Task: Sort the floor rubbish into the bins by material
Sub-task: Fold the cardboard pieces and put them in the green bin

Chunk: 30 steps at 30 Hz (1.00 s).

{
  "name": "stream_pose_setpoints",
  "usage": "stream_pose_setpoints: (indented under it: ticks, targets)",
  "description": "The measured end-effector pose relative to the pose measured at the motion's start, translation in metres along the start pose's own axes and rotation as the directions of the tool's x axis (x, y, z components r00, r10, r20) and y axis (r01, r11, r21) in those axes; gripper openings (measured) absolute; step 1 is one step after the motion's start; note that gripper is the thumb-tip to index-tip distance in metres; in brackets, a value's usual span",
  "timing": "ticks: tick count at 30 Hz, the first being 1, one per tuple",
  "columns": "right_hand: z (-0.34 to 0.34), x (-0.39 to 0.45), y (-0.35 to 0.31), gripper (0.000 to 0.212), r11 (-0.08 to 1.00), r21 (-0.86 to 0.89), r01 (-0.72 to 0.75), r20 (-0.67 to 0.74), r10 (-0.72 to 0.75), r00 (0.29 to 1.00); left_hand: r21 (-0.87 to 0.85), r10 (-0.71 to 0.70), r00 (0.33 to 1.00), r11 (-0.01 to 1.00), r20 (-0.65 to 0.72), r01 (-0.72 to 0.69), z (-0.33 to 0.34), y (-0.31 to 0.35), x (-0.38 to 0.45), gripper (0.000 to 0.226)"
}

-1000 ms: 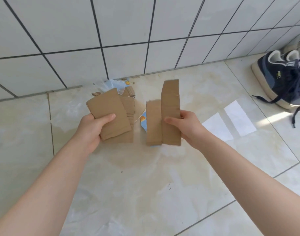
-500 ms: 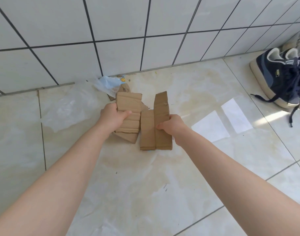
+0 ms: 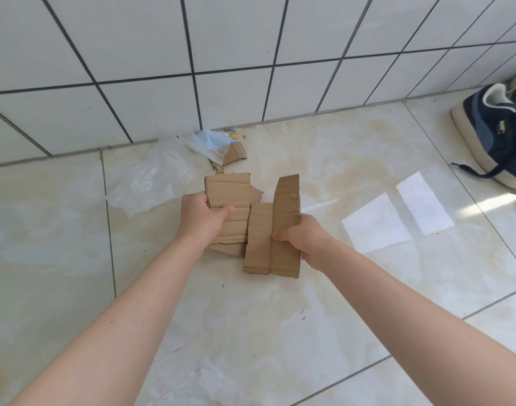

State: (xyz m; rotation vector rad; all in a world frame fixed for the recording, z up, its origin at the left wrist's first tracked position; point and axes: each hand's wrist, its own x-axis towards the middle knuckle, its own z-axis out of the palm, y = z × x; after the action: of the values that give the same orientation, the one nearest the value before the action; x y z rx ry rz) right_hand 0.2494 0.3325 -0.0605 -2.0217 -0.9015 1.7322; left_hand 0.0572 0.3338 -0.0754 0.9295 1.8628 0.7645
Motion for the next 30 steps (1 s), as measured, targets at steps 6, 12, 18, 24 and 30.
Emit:
stream_pose_setpoints:
  ticks: [6, 12, 18, 24, 30]
  targets:
    - [0.024, -0.026, 0.028, 0.041, 0.999, -0.050, 0.009, 0.085, -0.004, 0.996, 0.140, 0.038, 0.995, 0.989, 0.092, -0.050, -0.040, -0.023, -0.034, 0.019]
    - [0.038, -0.060, 0.042, 0.043, 0.998, 0.014, 0.054, 0.245, -0.055, 0.968, -0.060, -0.049, 0.998, 0.997, 0.029, 0.050, -0.103, -0.041, -0.073, 0.022]
    - [0.024, -0.048, -0.004, 0.037, 0.951, 0.204, 0.232, -0.024, -0.232, 0.972, -0.287, -0.084, 0.994, 0.953, 0.072, 0.101, -0.145, -0.054, -0.088, 0.026]
    - [0.023, 0.010, -0.067, 0.039, 0.948, -0.123, 0.293, -0.211, -0.313, 0.926, -0.281, -0.091, 0.985, 0.951, 0.147, 0.130, -0.140, -0.053, -0.095, 0.027]
    - [0.045, 0.042, -0.106, 0.042, 0.914, -0.273, 0.299, -0.241, -0.366, 0.899, -0.243, -0.068, 0.973, 0.962, 0.222, 0.123, -0.116, -0.045, -0.093, 0.028]
